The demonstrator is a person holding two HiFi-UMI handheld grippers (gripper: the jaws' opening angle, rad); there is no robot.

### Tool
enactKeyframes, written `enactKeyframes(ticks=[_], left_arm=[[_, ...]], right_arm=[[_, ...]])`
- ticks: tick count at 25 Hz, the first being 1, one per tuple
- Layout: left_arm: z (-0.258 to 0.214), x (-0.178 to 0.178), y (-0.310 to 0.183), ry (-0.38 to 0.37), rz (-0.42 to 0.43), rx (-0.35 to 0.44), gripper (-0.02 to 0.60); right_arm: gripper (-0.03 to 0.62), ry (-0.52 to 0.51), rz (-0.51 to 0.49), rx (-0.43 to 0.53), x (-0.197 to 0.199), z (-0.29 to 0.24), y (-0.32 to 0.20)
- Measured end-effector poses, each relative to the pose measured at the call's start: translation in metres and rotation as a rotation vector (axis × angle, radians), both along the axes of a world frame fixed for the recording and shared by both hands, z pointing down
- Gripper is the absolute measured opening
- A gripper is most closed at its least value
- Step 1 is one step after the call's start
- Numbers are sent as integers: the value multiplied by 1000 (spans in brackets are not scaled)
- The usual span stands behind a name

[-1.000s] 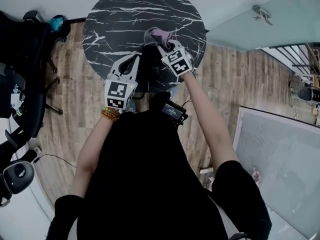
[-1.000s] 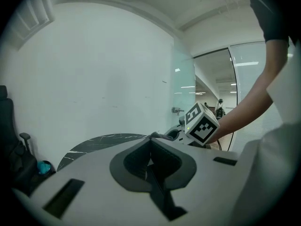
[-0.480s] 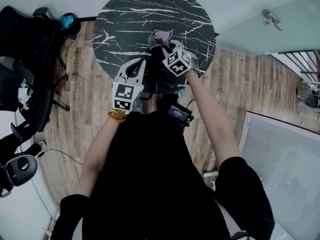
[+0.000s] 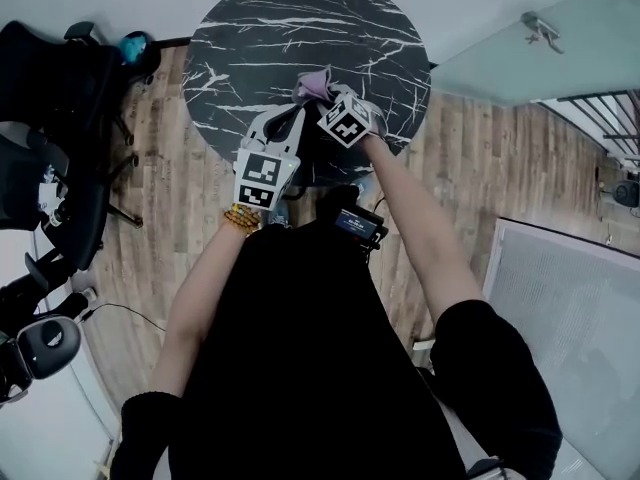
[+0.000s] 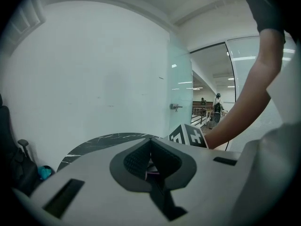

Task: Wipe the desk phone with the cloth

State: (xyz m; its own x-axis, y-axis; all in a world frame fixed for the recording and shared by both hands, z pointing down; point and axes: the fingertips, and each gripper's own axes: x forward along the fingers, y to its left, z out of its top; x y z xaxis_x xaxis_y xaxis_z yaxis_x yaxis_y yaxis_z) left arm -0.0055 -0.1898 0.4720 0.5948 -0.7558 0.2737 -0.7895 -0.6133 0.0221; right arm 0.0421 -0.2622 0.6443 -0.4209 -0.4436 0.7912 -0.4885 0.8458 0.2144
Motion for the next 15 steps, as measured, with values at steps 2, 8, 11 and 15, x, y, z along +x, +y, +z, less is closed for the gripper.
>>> enactKeyframes(ticks=[2, 8, 11, 15], left_arm=[[-4, 2, -6, 0, -1, 5, 12], [4, 6, 12, 20, -10, -22, 12], [3, 4, 17, 11, -7, -13, 12], [12, -5, 20, 1, -30, -27, 12]], right_arm=[[55, -4, -7, -10, -3, 0, -5], [55, -3, -1, -68, -3, 13, 4], [55, 11, 1, -77, -3, 13, 2], [55, -7, 32, -104, -3, 14, 3]])
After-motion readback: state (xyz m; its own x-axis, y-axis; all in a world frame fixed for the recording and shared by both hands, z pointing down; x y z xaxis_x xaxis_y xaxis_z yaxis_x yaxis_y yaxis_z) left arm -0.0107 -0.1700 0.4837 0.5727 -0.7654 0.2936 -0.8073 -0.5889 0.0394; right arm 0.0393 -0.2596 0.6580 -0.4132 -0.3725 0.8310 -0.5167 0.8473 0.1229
